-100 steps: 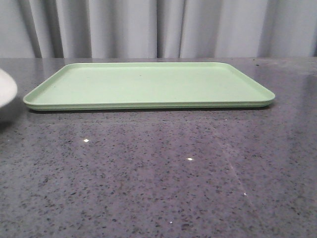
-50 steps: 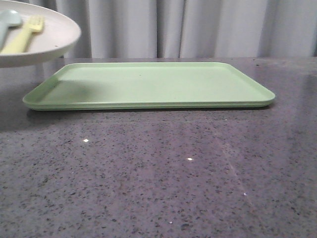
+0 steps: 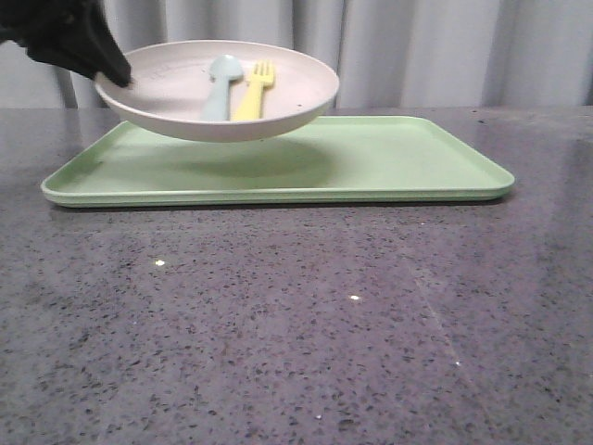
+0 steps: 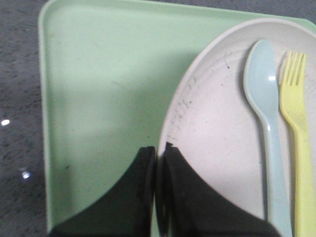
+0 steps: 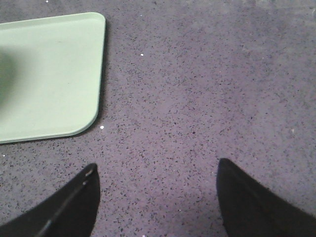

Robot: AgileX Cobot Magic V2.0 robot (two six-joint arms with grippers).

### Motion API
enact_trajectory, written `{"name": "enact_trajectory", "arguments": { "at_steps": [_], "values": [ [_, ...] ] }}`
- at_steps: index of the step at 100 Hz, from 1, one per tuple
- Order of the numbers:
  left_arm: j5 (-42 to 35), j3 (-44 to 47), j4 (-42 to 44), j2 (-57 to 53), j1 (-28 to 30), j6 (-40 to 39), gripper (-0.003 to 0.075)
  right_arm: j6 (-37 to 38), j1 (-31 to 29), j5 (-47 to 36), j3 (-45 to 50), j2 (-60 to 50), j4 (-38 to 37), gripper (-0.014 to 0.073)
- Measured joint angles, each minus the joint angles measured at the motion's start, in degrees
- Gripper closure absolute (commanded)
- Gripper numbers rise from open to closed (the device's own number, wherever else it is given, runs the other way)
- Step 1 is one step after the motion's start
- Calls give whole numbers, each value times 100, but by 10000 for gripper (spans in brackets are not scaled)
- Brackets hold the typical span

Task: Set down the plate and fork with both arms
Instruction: 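Lower the plate onto the green tray and open the left gripper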

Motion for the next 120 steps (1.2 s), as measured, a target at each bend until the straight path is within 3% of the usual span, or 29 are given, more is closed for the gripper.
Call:
{"name": "enact_trajectory", "arguments": {
  "at_steps": [59, 69, 88, 120],
  "values": [
    [-354, -105, -291, 822, -114, -2, 736, 0, 0, 40, 0, 0, 12, 86],
    [-354, -105, -318, 822, -114, -2, 687, 0, 0, 49, 0, 0, 12, 86],
    [-354, -118, -379, 822, -114, -16, 505, 0, 0, 53, 0, 0, 12, 86],
    [-354, -141, -273, 665, -114, -50, 489, 0, 0, -85, 0, 0, 12, 86]
  ]
}}
